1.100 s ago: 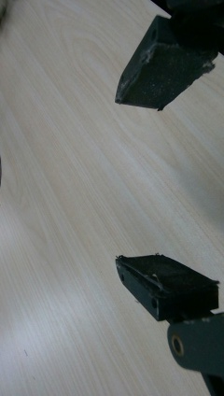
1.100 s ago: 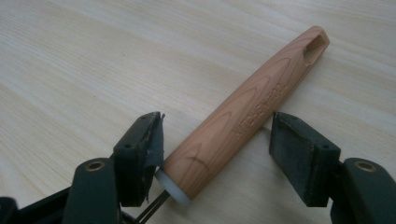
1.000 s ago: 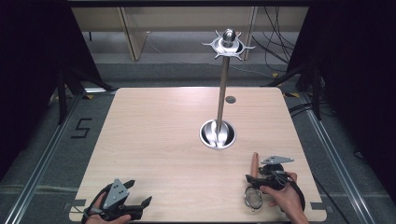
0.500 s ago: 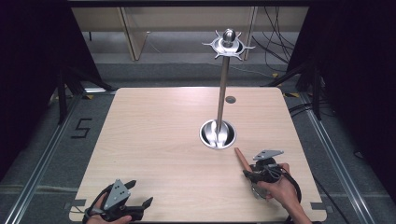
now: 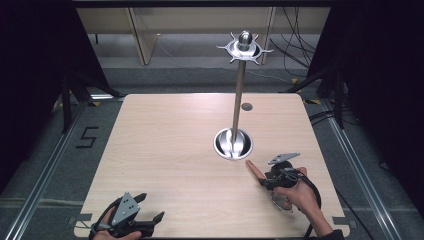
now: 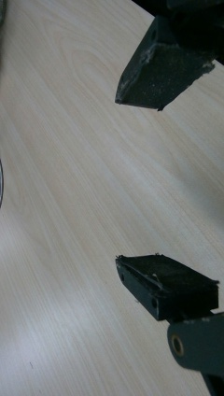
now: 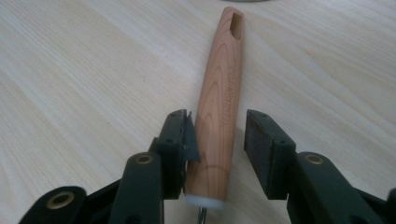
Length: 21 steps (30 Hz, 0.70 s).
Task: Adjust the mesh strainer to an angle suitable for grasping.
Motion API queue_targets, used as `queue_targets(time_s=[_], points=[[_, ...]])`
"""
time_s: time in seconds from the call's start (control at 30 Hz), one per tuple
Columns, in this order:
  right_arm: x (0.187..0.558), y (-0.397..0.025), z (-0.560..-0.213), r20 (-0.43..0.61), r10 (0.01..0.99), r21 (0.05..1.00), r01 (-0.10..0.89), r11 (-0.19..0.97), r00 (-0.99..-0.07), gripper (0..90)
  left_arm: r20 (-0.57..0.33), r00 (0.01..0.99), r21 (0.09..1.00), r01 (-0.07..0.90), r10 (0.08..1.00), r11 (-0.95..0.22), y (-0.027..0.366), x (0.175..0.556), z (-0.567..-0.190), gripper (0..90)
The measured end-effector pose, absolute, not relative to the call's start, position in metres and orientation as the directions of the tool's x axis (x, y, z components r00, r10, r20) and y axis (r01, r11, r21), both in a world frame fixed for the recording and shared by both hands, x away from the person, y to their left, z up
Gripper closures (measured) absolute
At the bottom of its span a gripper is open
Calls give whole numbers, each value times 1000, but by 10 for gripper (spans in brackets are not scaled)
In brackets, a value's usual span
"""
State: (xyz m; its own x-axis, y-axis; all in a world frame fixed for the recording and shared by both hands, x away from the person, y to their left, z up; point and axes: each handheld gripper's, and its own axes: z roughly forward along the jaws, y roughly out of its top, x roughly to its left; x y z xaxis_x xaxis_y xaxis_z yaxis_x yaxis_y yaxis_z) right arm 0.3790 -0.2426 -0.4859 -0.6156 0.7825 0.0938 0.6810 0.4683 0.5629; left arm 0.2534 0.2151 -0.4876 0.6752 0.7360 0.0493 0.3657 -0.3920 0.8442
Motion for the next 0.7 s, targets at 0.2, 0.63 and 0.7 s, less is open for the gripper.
queue_targets(time_s=[0.2, 0.63, 0.7], points=[[383, -237, -486, 84, 771, 523, 687, 505, -631, 647, 56, 678, 842, 363, 733, -400, 215, 253, -488, 171], [376, -229, -489, 89, 762, 492, 693, 527, -642, 627, 45, 679, 849, 360, 733, -386, 213, 252, -488, 171], [375, -228, -489, 93, 758, 493, 691, 528, -645, 613, 42, 679, 849, 363, 733, -384, 213, 252, -488, 170]])
